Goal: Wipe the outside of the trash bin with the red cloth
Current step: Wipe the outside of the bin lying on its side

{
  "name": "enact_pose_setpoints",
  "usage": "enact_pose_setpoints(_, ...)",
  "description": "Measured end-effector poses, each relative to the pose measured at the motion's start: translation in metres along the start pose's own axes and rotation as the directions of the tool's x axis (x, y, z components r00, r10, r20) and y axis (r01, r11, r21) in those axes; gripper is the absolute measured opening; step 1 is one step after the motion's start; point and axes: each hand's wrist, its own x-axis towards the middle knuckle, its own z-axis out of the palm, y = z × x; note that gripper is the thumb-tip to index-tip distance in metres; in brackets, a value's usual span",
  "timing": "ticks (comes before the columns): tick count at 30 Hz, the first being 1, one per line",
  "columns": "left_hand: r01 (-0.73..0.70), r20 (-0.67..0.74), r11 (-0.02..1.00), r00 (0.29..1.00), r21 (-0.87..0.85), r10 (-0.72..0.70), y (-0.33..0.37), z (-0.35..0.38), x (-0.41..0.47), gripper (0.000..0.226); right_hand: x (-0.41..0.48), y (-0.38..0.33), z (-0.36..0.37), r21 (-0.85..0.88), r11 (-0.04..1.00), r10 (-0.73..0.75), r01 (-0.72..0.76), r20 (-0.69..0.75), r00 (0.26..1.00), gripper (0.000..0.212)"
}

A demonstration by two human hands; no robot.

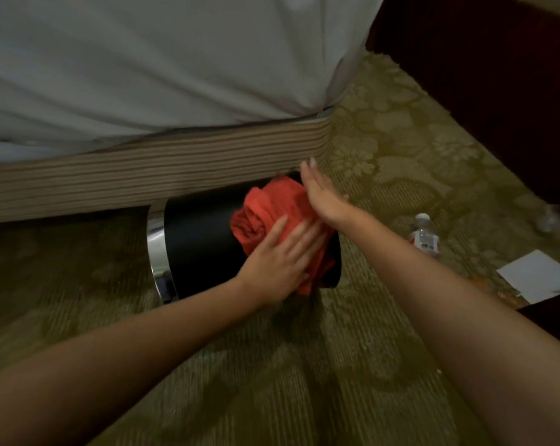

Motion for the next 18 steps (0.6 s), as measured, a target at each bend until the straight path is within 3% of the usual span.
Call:
enact_pose_setpoints(3, 0.219, 0.114, 0.951, 0.973, -0.217, -0.198, -0.011, -0.010, 0.030, 0.071, 0.005, 0.000, 0.001, 0.079, 0.997, -0.012, 0.013, -0.004, 1.000, 0.061)
enact_pose_setpoints(5, 0.279, 0.116, 0.936, 0.959, -0.213, -0.259, -0.008, -0.011, 0.041, 0.069, 0.006, 0.000, 0.001, 0.112, 0.993, -0.028, 0.028, -0.002, 1.000, 0.062)
enact_pose_setpoints(10, 0.138, 0.067, 0.987, 0.989, -0.084, -0.133, 0.007, -0.005, 0.020, 0.072, 0.001, 0.004, 0.001, 0.053, 0.998, -0.019, 0.019, -0.006, 1.000, 0.064)
enact_pose_setpoints(13, 0.047, 0.084, 0.992, 0.996, -0.116, -0.037, 0.003, -0.007, 0.010, 0.077, -0.002, 0.006, 0.002, 0.070, 0.997, -0.018, 0.018, -0.006, 1.000, 0.063)
enact_pose_setpoints(18, 0.172, 0.059, 0.953, 0.985, -0.250, -0.162, -0.027, -0.019, 0.009, 0.075, 0.001, -0.005, -0.007, 0.381, 0.924, -0.017, 0.016, -0.001, 1.000, 0.060)
